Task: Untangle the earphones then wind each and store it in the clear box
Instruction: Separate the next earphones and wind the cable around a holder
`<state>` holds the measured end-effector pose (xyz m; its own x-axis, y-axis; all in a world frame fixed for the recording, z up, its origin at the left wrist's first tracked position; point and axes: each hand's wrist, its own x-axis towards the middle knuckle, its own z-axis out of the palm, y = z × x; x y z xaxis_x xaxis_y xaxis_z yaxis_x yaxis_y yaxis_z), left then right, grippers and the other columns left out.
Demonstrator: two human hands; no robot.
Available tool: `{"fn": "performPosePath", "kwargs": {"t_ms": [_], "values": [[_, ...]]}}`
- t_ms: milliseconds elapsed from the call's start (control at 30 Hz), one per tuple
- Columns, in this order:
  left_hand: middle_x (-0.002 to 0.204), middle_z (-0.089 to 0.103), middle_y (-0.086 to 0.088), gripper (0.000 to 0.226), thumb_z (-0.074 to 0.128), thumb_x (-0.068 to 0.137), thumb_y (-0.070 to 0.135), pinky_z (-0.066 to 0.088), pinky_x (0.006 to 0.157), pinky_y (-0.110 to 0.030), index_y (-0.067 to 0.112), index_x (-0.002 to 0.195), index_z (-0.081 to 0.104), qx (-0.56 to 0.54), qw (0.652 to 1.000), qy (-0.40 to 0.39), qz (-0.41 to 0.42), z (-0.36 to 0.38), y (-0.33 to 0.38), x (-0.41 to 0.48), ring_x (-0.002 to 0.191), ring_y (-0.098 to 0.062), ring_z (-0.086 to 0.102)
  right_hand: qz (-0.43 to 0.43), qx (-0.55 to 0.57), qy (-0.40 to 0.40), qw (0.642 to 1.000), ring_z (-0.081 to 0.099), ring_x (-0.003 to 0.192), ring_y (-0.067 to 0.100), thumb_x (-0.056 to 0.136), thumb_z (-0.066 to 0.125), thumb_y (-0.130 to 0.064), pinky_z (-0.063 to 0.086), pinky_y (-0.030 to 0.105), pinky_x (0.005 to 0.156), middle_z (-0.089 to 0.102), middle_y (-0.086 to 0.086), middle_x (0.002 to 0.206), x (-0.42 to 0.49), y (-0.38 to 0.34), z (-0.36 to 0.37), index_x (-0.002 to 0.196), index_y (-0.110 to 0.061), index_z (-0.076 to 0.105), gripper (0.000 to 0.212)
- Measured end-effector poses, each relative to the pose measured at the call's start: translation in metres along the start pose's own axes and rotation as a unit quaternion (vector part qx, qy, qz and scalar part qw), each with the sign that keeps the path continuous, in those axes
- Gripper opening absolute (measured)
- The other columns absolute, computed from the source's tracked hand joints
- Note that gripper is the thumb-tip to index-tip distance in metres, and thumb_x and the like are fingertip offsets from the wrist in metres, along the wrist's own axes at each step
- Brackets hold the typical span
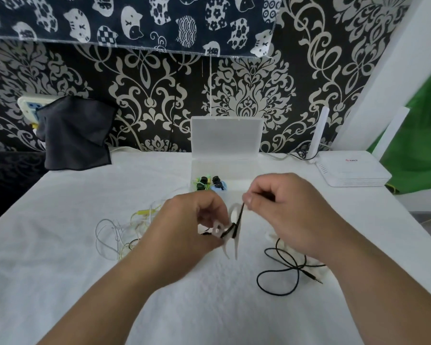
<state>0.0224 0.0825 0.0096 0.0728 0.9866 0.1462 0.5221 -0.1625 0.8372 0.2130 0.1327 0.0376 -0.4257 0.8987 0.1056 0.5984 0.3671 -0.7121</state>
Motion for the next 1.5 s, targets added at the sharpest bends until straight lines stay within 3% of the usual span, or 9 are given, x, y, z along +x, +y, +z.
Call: {"fn": "performPosePath", "kwargs": {"t_ms": [233, 433, 567, 700, 833, 1067, 1267, 1400, 1500], "values": [[0.081, 0.068, -0.002, 0.037, 0.079, 0.06, -0.007, 0.053, 0.073, -0.024, 0.023, 0.076, 0.066, -0.207, 0.974, -0.089, -0.004, -0.004, 0.003, 0.002, 0.076, -0.016, 0.063, 0.001, 0.039, 0.052, 0.998, 0.038, 0.05, 0.006, 0.096, 0.06, -0.027, 0.034, 0.019, 0.052, 0.043, -0.011, 0.053, 0.003, 0.009, 0.003, 0.074, -0.017, 0.064, 0.025], [0.081, 0.068, -0.002, 0.037, 0.079, 0.063, -0.015, 0.052, 0.069, -0.022, 0.016, 0.078, 0.066, -0.217, 0.971, -0.103, 0.002, -0.005, 0.004, 0.001, 0.072, -0.014, 0.062, 0.026, 0.054, 0.045, 0.997, 0.037, 0.048, 0.005, 0.097, 0.06, -0.028, 0.034, 0.017, 0.05, 0.044, -0.011, 0.051, 0.003, 0.006, 0.006, 0.072, -0.018, 0.064, 0.027], [0.083, 0.069, -0.006, 0.037, 0.078, 0.059, -0.01, 0.055, 0.072, -0.028, 0.023, 0.072, 0.065, -0.277, 0.961, -0.023, 0.007, -0.001, 0.001, 0.003, 0.075, -0.02, 0.066, 0.114, 0.037, -0.06, 0.991, 0.032, 0.049, 0.012, 0.099, 0.055, -0.035, 0.029, 0.027, 0.05, 0.038, -0.008, 0.052, 0.004, 0.011, 0.016, 0.066, -0.02, 0.06, 0.036], [0.077, 0.07, -0.008, 0.038, 0.075, 0.06, -0.023, 0.057, 0.064, -0.027, 0.009, 0.077, 0.062, -0.363, 0.929, 0.072, -0.021, -0.001, 0.001, 0.005, 0.067, -0.021, 0.069, 0.132, 0.081, -0.172, 0.973, 0.039, 0.06, 0.016, 0.102, 0.047, -0.037, 0.032, 0.029, 0.059, 0.045, 0.0, 0.064, -0.001, 0.005, 0.029, 0.075, -0.015, 0.065, 0.039], [0.075, 0.072, -0.006, 0.036, 0.076, 0.068, -0.021, 0.055, 0.063, -0.021, 0.009, 0.082, 0.065, -0.221, 0.963, 0.143, -0.059, -0.009, -0.007, 0.008, 0.065, -0.013, 0.067, 0.137, 0.073, -0.215, 0.964, 0.039, 0.058, 0.014, 0.104, 0.045, -0.032, 0.033, 0.028, 0.062, 0.046, -0.008, 0.06, -0.006, -0.001, 0.026, 0.077, -0.016, 0.066, 0.037], [0.076, 0.066, 0.02, 0.039, 0.082, 0.067, -0.005, 0.049, 0.068, -0.014, 0.03, 0.076, 0.065, 0.041, 0.992, 0.117, -0.001, 0.0, -0.004, 0.003, 0.078, -0.006, 0.064, 0.05, 0.034, -0.211, 0.976, 0.035, 0.053, 0.01, 0.097, 0.059, -0.033, 0.03, 0.02, 0.051, 0.037, -0.008, 0.056, -0.007, -0.013, 0.012, 0.082, -0.023, 0.072, 0.023], [0.083, 0.066, 0.021, 0.036, 0.078, 0.072, 0.0, 0.05, 0.067, -0.016, 0.032, 0.079, 0.063, 0.091, 0.995, 0.023, 0.043, 0.007, -0.004, -0.002, 0.081, -0.004, 0.063, 0.005, -0.028, -0.067, 0.997, 0.051, 0.053, 0.013, 0.09, 0.068, -0.03, 0.043, 0.029, 0.055, 0.06, -0.005, 0.058, -0.004, -0.006, 0.005, 0.071, -0.02, 0.07, 0.022], [0.081, 0.071, 0.006, 0.042, 0.078, 0.072, -0.009, 0.059, 0.076, -0.035, 0.028, 0.084, 0.062, -0.054, 0.997, -0.046, -0.004, 0.003, 0.001, -0.002, 0.077, -0.016, 0.068, 0.014, 0.007, 0.029, 0.999, 0.047, 0.049, 0.002, 0.088, 0.072, -0.025, 0.038, 0.014, 0.051, 0.056, -0.015, 0.053, 0.0, 0.003, -0.001, 0.069, -0.02, 0.071, 0.019], [0.083, 0.071, -0.001, 0.042, 0.078, 0.067, -0.014, 0.057, 0.073, -0.031, 0.02, 0.086, 0.063, -0.166, 0.984, -0.057, -0.015, 0.001, 0.002, 0.001, 0.075, -0.017, 0.066, 0.045, 0.053, 0.05, 0.996, 0.041, 0.044, 0.002, 0.09, 0.07, -0.025, 0.034, 0.012, 0.047, 0.047, -0.015, 0.046, 0.002, 0.007, 0.002, 0.069, -0.02, 0.07, 0.022]]}}
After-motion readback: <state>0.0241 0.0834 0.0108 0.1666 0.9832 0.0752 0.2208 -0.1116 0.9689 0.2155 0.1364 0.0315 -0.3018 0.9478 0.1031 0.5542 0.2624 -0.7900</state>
